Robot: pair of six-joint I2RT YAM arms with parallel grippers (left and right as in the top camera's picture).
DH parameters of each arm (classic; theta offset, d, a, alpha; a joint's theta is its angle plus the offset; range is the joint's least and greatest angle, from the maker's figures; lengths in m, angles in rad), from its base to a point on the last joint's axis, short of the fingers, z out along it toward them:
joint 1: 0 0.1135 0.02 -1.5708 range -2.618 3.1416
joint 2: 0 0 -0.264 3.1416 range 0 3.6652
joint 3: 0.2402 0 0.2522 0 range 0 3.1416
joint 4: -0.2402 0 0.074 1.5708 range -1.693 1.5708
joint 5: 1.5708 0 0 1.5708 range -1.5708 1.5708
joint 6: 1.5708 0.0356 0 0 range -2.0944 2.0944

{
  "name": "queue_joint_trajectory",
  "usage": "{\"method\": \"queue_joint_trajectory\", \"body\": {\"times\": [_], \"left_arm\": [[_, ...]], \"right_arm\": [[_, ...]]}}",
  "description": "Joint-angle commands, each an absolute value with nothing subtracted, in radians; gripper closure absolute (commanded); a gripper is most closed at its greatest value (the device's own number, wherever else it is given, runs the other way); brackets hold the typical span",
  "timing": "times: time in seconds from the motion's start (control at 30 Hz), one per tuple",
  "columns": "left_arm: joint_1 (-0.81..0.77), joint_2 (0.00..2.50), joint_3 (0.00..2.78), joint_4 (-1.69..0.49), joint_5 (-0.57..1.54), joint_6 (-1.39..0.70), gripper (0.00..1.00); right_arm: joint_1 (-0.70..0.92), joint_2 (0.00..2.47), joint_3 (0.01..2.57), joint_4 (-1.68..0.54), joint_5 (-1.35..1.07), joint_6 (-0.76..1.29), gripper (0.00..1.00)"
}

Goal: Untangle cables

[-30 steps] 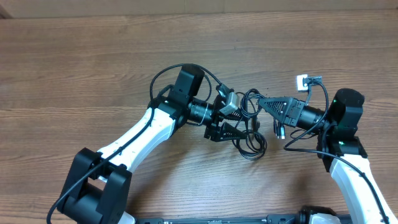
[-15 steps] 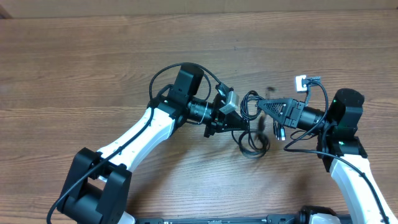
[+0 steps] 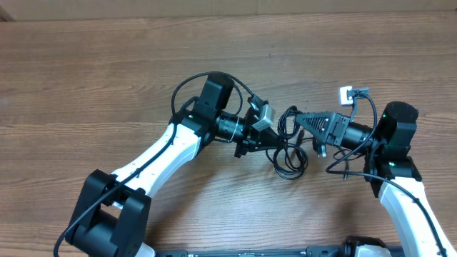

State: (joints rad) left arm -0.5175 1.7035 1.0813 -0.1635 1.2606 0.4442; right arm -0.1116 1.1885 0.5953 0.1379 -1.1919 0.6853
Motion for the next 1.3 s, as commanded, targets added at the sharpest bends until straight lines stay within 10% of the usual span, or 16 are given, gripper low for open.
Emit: {"method": "queue_joint_trajectory", "body": {"times": [0.0, 0.43, 1.27], "left_arm": [[-0.524, 1.675, 1.096, -0.161, 1.29, 0.444, 0.96], [-0.477, 1.675, 1.096, -0.162, 1.074, 0.185, 0.96], [-0.462, 1.675, 1.096, -0.236, 0.695, -0.073, 0.96]], "right_arm": [[-0.117, 1.184, 0.602, 0.145, -1.18, 0.676, 0.4], [-0.118, 1.184, 0.602, 0.145, -1.161, 0.672, 0.03], [-0.118, 1.184, 0.602, 0.031, -1.001, 0.593, 0.0]]}}
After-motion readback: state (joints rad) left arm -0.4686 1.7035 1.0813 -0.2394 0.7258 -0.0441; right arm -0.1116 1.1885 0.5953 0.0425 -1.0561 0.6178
